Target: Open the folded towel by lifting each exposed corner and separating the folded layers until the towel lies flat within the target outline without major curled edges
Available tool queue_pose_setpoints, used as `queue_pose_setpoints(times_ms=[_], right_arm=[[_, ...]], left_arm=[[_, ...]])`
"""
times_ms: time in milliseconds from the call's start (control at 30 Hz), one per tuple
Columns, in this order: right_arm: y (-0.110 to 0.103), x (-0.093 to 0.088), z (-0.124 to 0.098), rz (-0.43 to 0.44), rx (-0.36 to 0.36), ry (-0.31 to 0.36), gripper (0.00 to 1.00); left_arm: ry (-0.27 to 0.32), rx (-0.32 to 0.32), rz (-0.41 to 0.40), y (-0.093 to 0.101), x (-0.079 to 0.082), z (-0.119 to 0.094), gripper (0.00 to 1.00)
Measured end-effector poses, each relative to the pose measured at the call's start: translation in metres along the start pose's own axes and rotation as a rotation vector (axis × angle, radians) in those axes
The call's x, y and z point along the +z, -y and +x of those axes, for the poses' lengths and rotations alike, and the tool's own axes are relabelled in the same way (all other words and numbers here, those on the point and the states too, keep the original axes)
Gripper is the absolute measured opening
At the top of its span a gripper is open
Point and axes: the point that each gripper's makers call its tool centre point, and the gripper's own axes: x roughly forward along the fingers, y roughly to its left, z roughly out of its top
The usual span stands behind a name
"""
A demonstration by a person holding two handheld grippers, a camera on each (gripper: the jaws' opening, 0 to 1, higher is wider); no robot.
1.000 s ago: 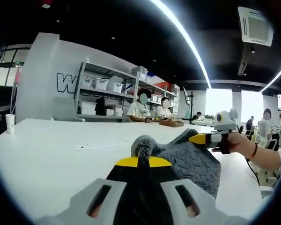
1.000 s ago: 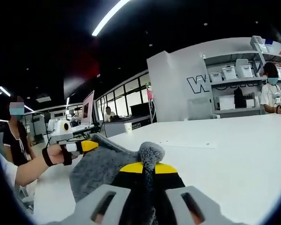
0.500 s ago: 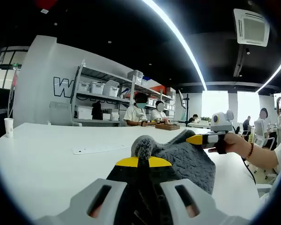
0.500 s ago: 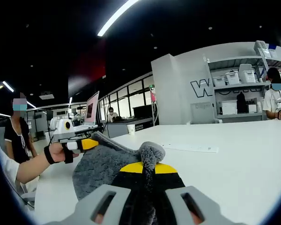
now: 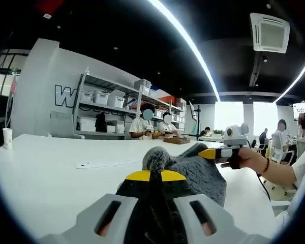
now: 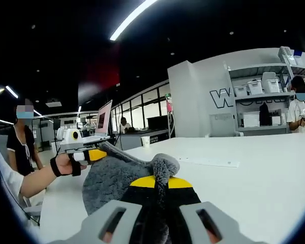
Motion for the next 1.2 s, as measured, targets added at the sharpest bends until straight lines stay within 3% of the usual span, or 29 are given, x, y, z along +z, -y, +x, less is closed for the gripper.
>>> queue_pose_setpoints(times_ms=[367, 433, 1200], right_arm=[[-0.012, -0.003, -0.009, -0.019, 0.020, 0.003, 0.00], [-0.014, -0.004, -0.009, -0.026, 0.024, 0.000, 0.00], [-0.027, -0.007, -0.025, -0.034, 0.066, 0.013, 0.00]], left_arm=[[0.009, -0.021, -0.007, 0.009, -0.002, -0.010, 0.02], [0.005, -0.037, 0.050, 0.012, -0.002, -0.012, 0.02], [0.051, -0.086, 0.032, 0.036, 0.003, -0.027, 0.02]])
